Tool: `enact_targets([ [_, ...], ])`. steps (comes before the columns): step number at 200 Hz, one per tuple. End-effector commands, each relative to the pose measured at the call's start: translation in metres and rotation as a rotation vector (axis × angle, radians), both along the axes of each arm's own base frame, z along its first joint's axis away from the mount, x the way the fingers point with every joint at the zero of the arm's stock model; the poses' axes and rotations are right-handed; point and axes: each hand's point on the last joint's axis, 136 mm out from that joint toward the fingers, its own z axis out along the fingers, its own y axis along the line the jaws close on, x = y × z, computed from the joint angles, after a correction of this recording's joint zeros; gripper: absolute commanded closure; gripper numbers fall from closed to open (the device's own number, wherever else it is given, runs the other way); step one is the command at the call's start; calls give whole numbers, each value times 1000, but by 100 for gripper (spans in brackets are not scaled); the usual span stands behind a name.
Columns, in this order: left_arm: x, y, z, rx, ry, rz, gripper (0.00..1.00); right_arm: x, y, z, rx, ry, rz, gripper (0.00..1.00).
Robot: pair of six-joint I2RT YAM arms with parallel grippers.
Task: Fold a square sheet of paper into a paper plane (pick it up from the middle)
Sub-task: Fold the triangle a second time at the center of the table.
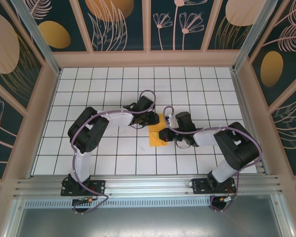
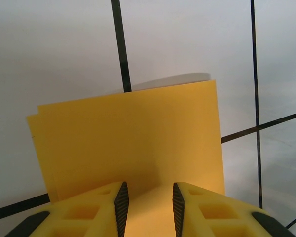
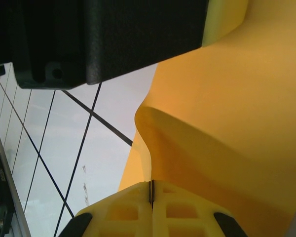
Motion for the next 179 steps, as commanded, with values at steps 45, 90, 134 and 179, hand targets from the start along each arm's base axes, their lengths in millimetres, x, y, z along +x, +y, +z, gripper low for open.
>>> enact_targets([
  [45, 1, 9, -13, 67, 21, 0, 66, 3, 6, 22, 85, -6, 29, 98],
  [90, 15, 4, 31, 18, -66, 33, 62, 2, 6, 22, 117, 16, -6, 99],
  [134, -1, 28, 81, -42, -133, 111, 66, 7, 9, 25, 155, 40, -45, 100],
  [179, -55, 36, 69, -192, -30, 140, 84, 11, 9, 23, 166, 56, -82, 100],
])
